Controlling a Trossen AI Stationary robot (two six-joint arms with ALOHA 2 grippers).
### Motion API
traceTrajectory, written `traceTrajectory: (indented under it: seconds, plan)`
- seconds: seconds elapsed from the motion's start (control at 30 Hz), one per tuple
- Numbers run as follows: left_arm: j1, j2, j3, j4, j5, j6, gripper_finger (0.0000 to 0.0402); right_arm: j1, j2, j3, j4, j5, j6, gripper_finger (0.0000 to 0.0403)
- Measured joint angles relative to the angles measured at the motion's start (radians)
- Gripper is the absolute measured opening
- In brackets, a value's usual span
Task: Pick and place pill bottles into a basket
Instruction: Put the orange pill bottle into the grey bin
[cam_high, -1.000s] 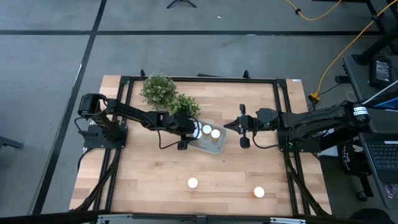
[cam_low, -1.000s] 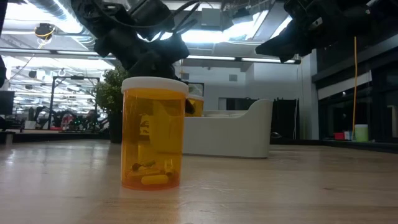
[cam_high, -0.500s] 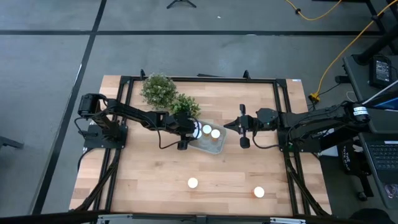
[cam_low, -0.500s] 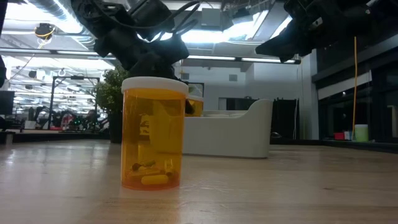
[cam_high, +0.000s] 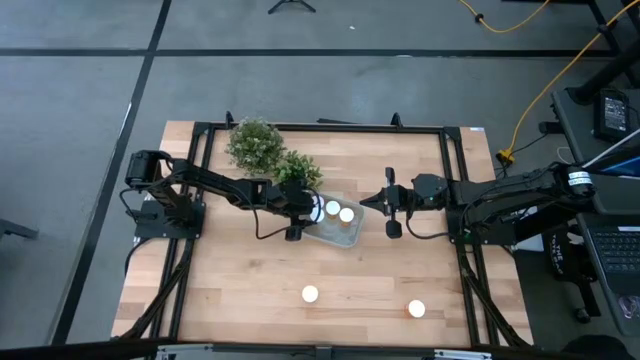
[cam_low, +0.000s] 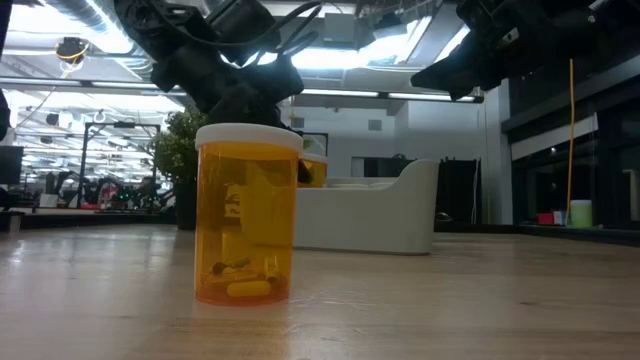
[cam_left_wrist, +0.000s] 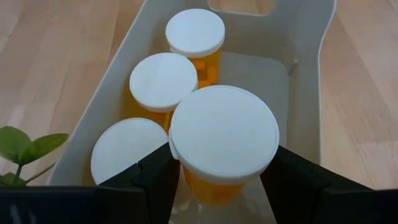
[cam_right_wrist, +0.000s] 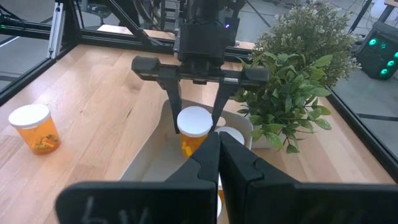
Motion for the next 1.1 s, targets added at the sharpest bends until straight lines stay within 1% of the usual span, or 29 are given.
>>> traceTrajectory:
  seconds: [0.17,0.4,0.8,1.0,1.1]
  plan:
    - [0.000,-0.001,0.000,-0.005,-0.024,0.000,0.0220,0.000,0.000,0.000,0.000,0.000,0.000,0.0010]
    - [0.000,-0.002,0.000,-0.033,-0.024,0.000,0.0243,0.000,0.000,0.000,-0.001,0.000,0.000,0.0010]
    - [0.000,-0.015,0.000,-0.049,-0.026,0.019,0.0244,0.000,0.000,0.000,-0.001,0.000,0.000,0.0010]
    - [-0.001,-0.079,-0.001,-0.078,-0.021,0.028,0.0242,0.000,0.000,0.000,-0.002,0.000,0.000,0.0010]
    - [-0.001,-0.113,-0.001,-0.092,0.021,0.028,0.0241,0.000,0.000,0.000,-0.003,0.000,0.002,0.0010]
